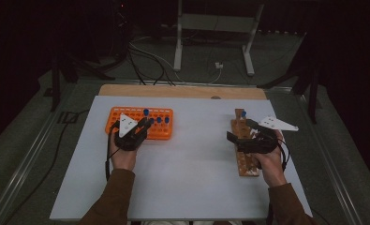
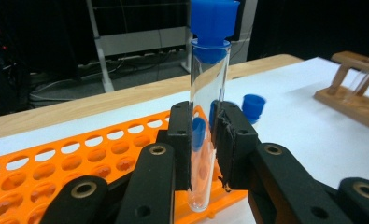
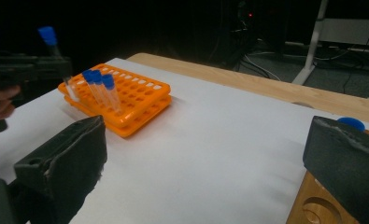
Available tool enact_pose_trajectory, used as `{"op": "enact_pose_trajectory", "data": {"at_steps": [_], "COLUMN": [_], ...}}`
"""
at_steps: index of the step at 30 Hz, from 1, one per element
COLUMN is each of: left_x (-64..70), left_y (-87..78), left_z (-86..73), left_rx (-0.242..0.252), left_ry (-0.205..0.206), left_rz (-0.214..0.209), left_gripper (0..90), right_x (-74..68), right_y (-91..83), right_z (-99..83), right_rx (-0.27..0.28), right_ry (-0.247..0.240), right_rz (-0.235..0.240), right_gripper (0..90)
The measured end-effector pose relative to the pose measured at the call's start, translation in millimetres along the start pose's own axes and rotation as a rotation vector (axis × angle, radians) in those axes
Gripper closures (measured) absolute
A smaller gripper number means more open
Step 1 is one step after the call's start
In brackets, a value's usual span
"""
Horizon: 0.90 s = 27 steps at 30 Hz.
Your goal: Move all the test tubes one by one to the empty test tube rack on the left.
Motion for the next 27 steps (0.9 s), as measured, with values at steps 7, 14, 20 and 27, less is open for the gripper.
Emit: {"op": "enact_pose_trajectory", "data": {"at_steps": [7, 14, 20, 27], "left_x": [-12.1, -22.4, -25.1, -23.5], "left_y": [7.6, 16.6, 24.5, 31.5], "left_z": [-4.3, -11.7, -18.3, -31.1], "left_rx": [0.004, -0.004, -0.026, -0.137], "left_ry": [-0.019, -0.063, -0.085, -0.068], "left_rz": [0.045, 0.062, 0.057, 0.087], "left_gripper": [78.0, 78.0, 77.9, 77.6], "right_x": [0.6, -0.4, 0.3, 0.0], "right_y": [-0.7, 0.2, -0.2, -0.3], "right_z": [-0.4, -1.1, -0.9, -1.2], "right_rx": [0.000, -0.002, 0.001, -0.002], "right_ry": [0.005, 0.003, 0.005, 0.003], "right_rz": [0.001, 0.007, 0.009, 0.014], "right_gripper": [0.0, 0.0, 0.0, 0.0]}}
Point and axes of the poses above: each handheld gripper's, and its own axes: y roughly forward along the jaws, z roughly out of its top, x roughly to its right, the point moved 5 cm from there along y, roughly forward along the jaws, and after that the axes turned 10 degrees about -z, right-handed, at the moved point
